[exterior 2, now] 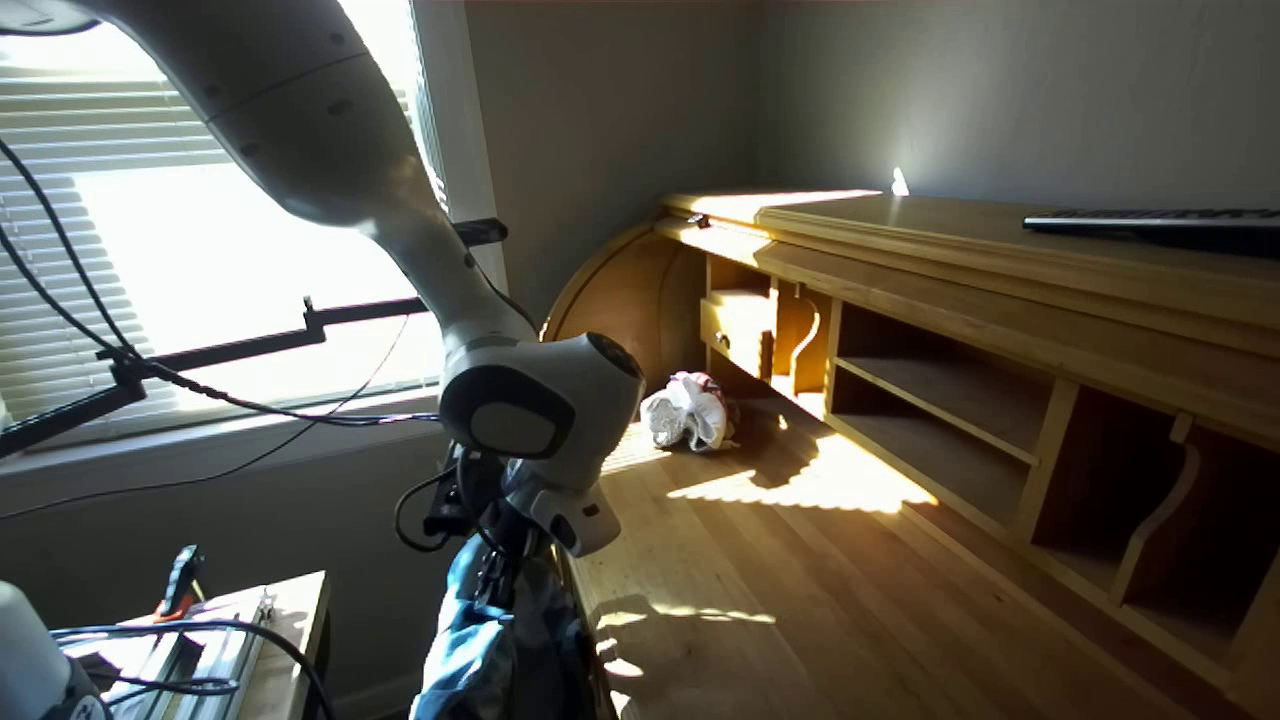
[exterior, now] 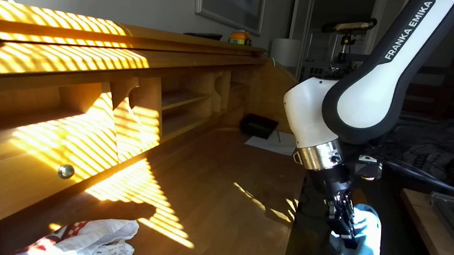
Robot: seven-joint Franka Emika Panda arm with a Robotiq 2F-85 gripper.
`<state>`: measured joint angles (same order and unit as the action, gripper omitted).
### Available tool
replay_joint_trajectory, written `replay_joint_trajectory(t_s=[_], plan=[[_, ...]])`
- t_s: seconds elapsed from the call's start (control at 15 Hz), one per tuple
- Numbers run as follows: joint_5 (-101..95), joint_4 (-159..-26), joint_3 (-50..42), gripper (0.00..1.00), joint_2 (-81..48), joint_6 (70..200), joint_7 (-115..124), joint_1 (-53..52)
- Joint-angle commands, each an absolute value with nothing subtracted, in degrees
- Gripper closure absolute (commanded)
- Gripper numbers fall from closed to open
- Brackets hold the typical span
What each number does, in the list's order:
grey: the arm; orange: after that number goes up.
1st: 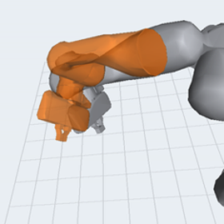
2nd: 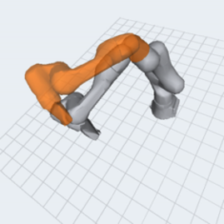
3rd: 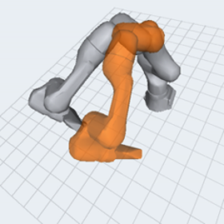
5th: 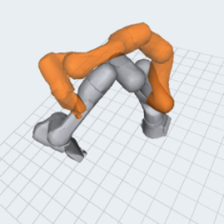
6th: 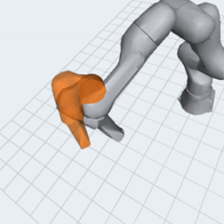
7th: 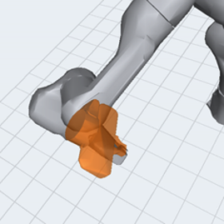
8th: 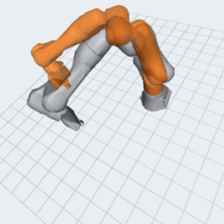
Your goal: Put the cloth on the desk
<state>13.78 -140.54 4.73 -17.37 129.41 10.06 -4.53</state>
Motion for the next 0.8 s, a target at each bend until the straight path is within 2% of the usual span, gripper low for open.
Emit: replay_joint_trajectory(t_s=[0.0,0.4,0.73], plan=[[15.5,-136.8,4.7,1.0,-19.2,121.4,12.0,-4.2],[17.1,-134.4,3.8,1.0,-17.8,117.3,11.9,-3.0],[24.3,-131.9,3.5,1.0,-10.5,97.6,4.7,0.9]])
